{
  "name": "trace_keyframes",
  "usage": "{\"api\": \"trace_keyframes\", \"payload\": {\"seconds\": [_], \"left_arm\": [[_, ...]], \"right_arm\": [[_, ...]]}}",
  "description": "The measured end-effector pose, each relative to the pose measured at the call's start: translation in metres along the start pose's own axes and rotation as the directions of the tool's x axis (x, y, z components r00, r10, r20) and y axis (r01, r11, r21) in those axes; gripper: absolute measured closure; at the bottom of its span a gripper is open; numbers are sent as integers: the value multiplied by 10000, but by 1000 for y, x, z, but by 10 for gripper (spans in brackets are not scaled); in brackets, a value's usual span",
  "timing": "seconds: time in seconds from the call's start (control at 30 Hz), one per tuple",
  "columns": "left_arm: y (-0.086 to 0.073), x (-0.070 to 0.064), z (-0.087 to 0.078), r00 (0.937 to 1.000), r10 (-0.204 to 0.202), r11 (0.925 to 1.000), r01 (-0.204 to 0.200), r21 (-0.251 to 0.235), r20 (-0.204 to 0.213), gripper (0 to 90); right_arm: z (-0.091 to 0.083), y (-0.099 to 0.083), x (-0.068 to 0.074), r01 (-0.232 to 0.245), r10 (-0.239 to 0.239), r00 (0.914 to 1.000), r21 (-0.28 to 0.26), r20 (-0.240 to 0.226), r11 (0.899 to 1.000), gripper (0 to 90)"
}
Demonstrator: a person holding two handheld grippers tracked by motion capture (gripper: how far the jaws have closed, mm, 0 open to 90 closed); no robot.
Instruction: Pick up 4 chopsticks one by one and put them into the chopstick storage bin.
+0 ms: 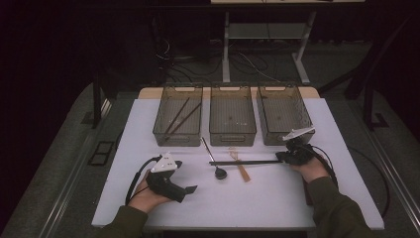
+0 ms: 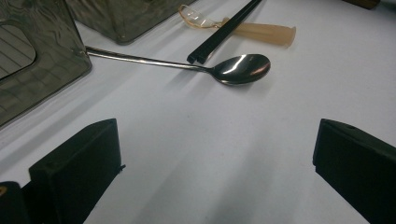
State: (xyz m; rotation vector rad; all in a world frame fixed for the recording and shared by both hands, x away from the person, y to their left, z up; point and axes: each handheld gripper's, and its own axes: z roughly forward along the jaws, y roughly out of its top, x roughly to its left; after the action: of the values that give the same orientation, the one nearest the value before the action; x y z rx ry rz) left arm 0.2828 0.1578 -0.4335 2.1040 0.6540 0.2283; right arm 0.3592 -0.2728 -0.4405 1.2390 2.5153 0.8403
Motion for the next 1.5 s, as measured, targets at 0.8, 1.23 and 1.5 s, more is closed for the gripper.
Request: {"api": "trace_keyframes", "payload": {"seconds": [0.8,1.23,1.5], "left_arm": [[0,-1,0,10000,-7,10000,6,31,26,1],[0,-1,0,10000,29,9999,-29,98,44,0],[0,-1,0,10000,42,9999,-43,96,70,0]], "right_arm": [[-11,-12,15,629,-620,9975,297,-329,9976,894],[-17,-20,31,1184,-1158,9918,480,-541,9918,894],[-20,-24,38,1378,-1341,9888,559,-652,9889,890]]}}
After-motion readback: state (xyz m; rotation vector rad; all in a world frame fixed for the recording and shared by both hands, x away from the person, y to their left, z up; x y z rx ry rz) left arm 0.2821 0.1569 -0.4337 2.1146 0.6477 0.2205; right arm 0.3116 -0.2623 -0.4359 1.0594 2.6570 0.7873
